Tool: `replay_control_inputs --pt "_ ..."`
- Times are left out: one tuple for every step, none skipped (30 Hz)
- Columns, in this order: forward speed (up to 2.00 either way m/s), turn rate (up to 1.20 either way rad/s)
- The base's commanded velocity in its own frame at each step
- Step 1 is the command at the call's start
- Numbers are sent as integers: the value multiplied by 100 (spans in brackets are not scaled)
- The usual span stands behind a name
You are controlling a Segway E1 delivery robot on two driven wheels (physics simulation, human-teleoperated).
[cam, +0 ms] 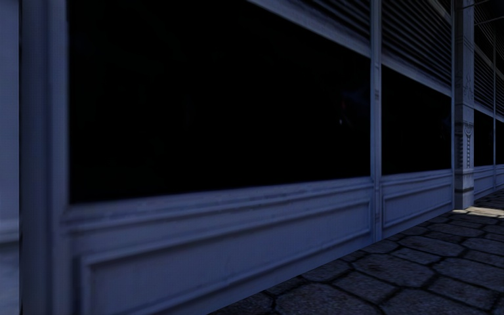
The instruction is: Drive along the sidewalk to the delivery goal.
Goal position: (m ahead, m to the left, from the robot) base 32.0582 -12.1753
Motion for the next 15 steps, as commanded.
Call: replay_control_inputs --pt "0 0" --pt "0 0" --pt "0 0" --pt "0 0" --pt "0 0" --pt "0 0" --pt "0 0" --pt "0 0" --pt "0 0" --pt "0 0" --pt "0 0" --pt "0 0" --pt "0 0" --pt "0 0" --pt "0 0"
